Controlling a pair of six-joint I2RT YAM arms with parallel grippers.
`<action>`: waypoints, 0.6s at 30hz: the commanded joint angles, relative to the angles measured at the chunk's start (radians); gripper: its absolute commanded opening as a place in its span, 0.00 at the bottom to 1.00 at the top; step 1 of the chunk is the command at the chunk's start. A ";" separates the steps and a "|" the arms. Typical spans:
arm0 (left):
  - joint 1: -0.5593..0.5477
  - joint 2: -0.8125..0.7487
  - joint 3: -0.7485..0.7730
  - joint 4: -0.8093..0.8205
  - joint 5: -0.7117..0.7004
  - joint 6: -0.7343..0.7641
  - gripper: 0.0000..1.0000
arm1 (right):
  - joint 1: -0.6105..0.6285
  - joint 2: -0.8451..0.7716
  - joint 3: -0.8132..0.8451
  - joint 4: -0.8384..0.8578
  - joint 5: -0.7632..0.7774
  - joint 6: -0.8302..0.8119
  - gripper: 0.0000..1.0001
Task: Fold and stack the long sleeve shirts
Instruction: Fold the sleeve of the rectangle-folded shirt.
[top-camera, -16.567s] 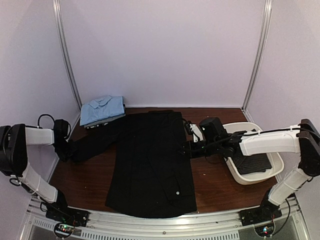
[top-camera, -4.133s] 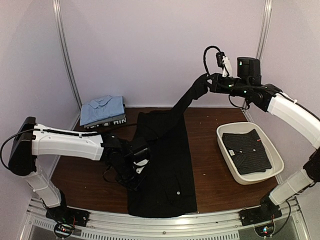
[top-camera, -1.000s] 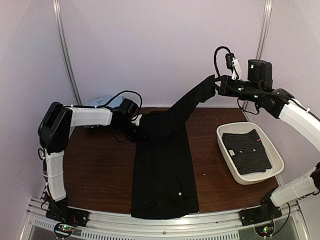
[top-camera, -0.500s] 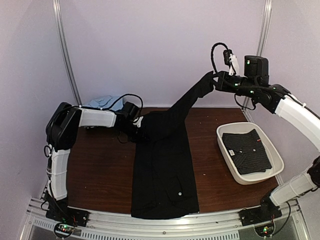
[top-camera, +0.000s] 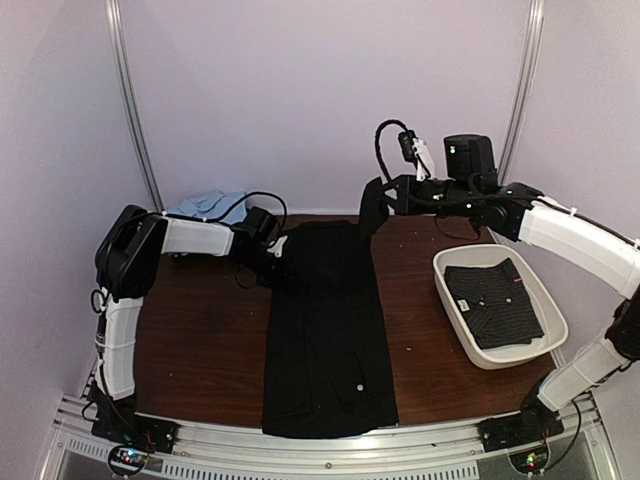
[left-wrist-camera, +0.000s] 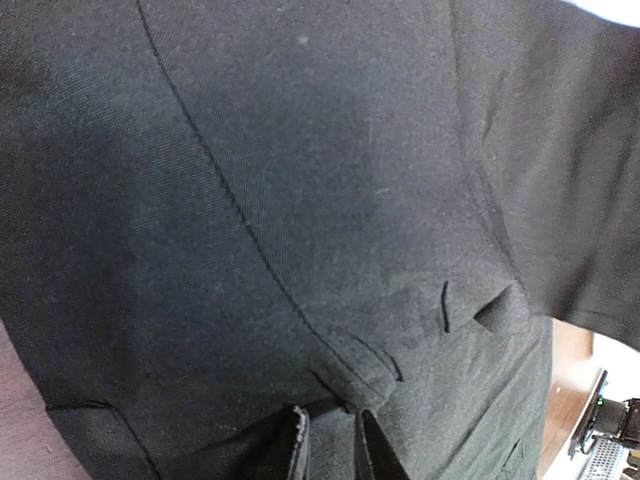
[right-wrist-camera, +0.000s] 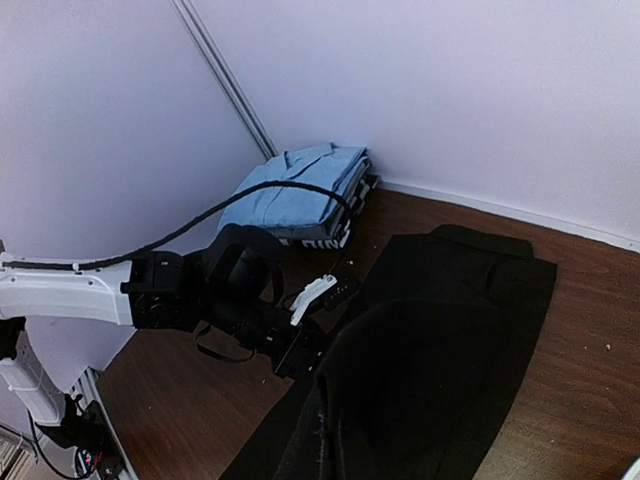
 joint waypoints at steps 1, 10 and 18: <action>0.010 -0.019 0.029 0.039 0.045 0.002 0.17 | 0.057 0.030 -0.023 0.013 -0.013 -0.014 0.02; 0.010 -0.004 0.063 0.115 0.112 -0.053 0.17 | 0.112 0.045 0.033 -0.007 -0.024 -0.028 0.03; 0.007 0.073 0.138 0.159 0.154 -0.100 0.18 | 0.179 0.088 0.046 -0.040 -0.035 -0.049 0.03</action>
